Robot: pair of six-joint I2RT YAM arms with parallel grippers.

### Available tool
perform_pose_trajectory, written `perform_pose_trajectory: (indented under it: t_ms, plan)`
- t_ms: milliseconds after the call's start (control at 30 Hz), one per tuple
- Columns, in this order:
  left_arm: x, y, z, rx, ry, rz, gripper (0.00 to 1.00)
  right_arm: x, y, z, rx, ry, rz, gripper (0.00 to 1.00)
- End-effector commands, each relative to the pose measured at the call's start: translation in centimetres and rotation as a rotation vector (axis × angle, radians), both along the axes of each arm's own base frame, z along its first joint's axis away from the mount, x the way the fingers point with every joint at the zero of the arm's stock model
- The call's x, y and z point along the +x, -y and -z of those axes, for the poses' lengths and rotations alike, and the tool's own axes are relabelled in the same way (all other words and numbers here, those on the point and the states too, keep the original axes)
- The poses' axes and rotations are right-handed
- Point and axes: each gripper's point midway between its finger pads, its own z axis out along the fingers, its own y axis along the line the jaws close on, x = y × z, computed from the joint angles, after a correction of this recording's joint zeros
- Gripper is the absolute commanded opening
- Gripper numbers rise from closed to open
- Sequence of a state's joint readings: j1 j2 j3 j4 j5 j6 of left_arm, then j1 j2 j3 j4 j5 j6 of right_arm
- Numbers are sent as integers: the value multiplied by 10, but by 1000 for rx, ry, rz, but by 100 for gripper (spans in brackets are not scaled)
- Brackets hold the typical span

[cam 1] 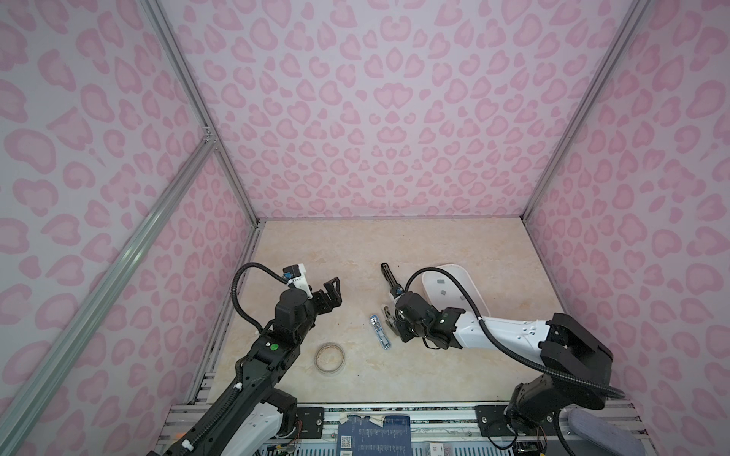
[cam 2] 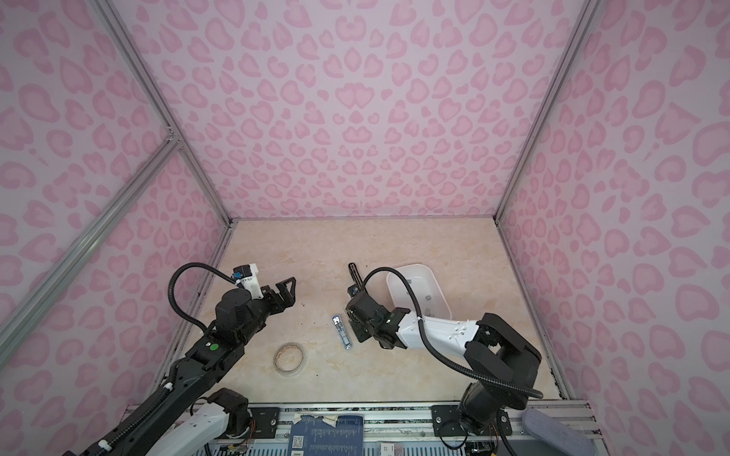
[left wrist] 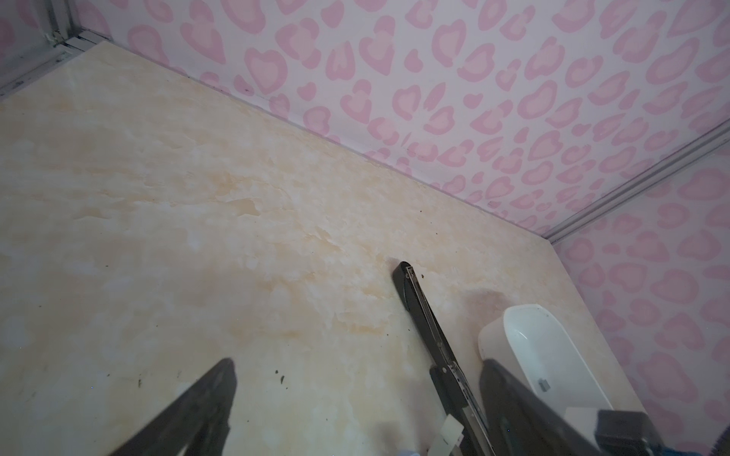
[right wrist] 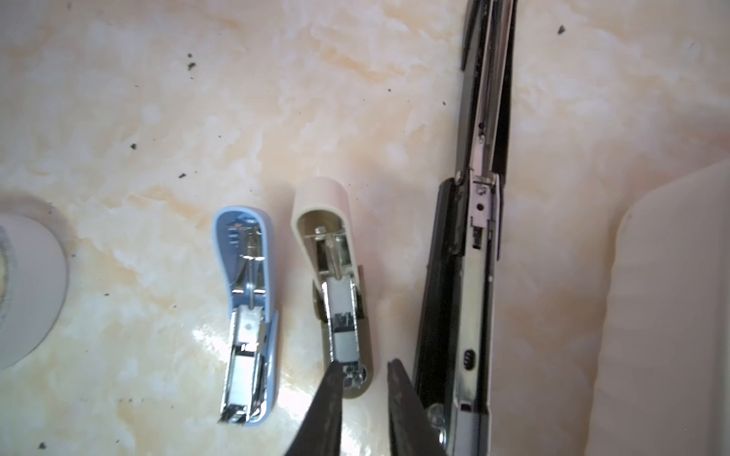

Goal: Load the staples into the stapler

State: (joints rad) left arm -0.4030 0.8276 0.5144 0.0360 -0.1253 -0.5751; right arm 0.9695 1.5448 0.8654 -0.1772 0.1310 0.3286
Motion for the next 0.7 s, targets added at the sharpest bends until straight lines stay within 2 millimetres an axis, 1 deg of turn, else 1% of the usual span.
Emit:
perform_pose_trajectory:
  t_ms: [0,67,133,200,300,367,433,533,667]
  plan:
    - [7,22,-1,-31,12,99,97,-4,4,-13,-17,94,25,26]
    - [8,33,12,-37,-33,144,97,-17,-7,-20,5,139,-12,26]
    - [8,42,24,-43,-75,183,97,-27,-16,-19,21,161,-40,26]
    - [6,50,37,-47,-118,210,97,-37,-25,-14,39,169,-67,27]
    - [2,59,55,-55,-173,247,100,-48,-31,3,62,146,-91,30]
    - [0,63,64,-57,-196,261,99,-52,-33,14,66,126,-98,31]
    - [-2,65,72,-51,-216,269,98,-57,-39,25,58,119,-116,35]
    - [-3,67,80,-39,-231,281,98,-62,-44,41,50,109,-126,40]
    - [-1,72,92,-9,-264,315,97,-64,-43,61,31,95,-116,40]
